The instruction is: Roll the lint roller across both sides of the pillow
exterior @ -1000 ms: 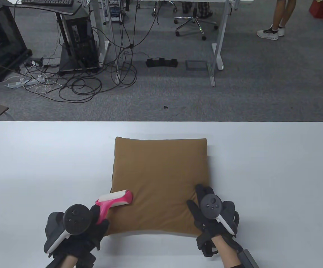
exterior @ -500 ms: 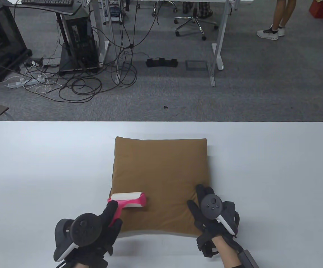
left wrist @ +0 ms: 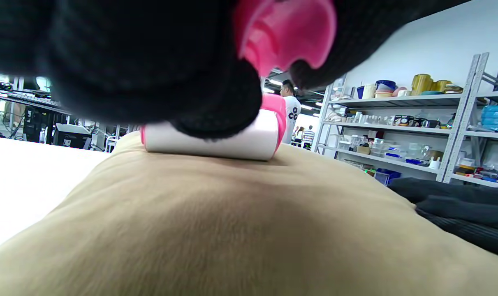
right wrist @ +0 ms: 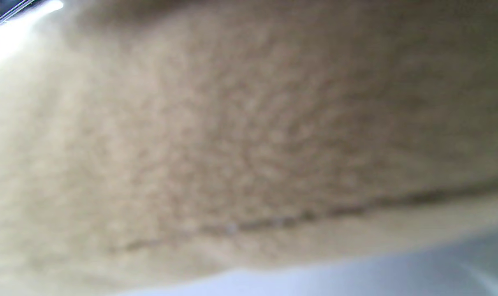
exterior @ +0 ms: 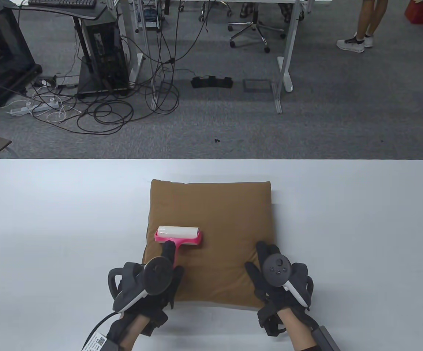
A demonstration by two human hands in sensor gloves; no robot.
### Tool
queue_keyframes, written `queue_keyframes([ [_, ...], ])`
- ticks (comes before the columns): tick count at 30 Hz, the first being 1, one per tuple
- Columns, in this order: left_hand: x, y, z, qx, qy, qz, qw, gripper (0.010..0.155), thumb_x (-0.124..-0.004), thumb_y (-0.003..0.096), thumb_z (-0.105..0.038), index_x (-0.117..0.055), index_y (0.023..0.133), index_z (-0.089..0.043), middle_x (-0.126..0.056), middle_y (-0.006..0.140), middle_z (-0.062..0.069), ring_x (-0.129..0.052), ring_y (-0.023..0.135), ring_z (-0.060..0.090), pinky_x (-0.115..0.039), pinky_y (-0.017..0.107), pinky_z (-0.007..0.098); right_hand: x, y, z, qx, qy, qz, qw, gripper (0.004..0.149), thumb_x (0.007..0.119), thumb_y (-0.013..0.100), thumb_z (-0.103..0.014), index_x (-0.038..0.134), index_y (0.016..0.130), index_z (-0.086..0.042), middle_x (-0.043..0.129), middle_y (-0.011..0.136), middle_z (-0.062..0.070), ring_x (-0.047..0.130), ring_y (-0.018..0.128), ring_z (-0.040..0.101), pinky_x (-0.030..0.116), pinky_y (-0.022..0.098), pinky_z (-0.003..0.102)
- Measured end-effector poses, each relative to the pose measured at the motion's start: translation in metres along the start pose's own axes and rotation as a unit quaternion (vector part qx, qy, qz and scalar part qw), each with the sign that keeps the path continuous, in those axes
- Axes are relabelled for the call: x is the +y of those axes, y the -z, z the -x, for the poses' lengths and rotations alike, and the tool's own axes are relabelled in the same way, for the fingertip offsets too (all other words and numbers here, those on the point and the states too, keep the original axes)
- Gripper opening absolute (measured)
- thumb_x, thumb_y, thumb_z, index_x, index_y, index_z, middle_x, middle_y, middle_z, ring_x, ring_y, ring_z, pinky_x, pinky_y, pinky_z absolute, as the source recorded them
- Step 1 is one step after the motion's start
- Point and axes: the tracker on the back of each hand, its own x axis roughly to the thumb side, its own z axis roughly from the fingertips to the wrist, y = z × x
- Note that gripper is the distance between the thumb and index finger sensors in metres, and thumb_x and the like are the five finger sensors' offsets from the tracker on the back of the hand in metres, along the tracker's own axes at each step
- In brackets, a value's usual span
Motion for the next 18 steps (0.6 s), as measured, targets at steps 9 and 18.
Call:
queue_keyframes([
  [9, -0.010, 0.055, 0.008, 0.082, -0.028, 0.075, 0.993, 0.072, -0.073, 0.0524, -0.046, -0.042, 0.109, -0.014, -0.099, 0.064, 0.011, -0.101, 0.020, 0.018, -0.086, 0.031, 0.050, -0.001, 0.000, -0.003, 0.000, -0.019, 0.015, 1.000, 0.068, 0.051, 0.058, -0.056, 0.031, 0.113, -0.022, 0.039, 0.117, 0.029, 0.076, 0.080, 0.063, 0.071, 0.052, 0.066],
  [18, -0.028, 0.082, 0.011, 0.180, 0.078, 0.117, 0.973, 0.069, -0.064, 0.0554, -0.040, -0.023, 0.110, -0.034, -0.087, 0.084, 0.013, -0.098, 0.028, 0.016, -0.083, 0.039, 0.050, -0.002, 0.000, -0.008, 0.000, -0.034, 0.023, 0.999, 0.068, 0.051, 0.059, -0.056, 0.032, 0.113, -0.021, 0.042, 0.116, 0.030, 0.081, 0.076, 0.061, 0.075, 0.049, 0.064],
])
